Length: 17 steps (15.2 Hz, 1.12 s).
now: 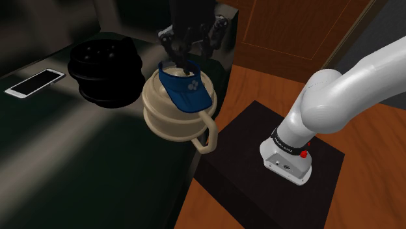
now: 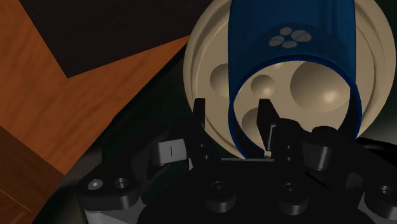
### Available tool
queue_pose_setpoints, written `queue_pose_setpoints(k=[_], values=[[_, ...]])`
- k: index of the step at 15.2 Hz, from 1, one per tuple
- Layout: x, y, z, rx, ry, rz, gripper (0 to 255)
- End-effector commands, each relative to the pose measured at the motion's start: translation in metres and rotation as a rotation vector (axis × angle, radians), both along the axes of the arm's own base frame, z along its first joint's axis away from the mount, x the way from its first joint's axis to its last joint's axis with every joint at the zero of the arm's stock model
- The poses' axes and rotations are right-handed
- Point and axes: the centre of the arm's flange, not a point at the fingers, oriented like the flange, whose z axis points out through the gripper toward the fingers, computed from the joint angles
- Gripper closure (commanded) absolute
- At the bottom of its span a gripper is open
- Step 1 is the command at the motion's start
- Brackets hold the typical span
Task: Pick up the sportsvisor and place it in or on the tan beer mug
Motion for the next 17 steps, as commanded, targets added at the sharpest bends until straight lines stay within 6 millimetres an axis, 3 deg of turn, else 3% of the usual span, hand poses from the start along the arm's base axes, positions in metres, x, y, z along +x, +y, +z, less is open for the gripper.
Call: queue_pose_setpoints(k=[1, 5, 9, 17], values=[[0.000, 0.000, 0.000, 0.000, 0.000, 0.000, 0], [0.000, 0.000, 0.000, 0.000, 0.000, 0.000, 0], [0.000, 0.008, 0.049, 0.000, 0.000, 0.000, 0], [0.000, 0.008, 0.049, 0.000, 0.000, 0.000, 0]])
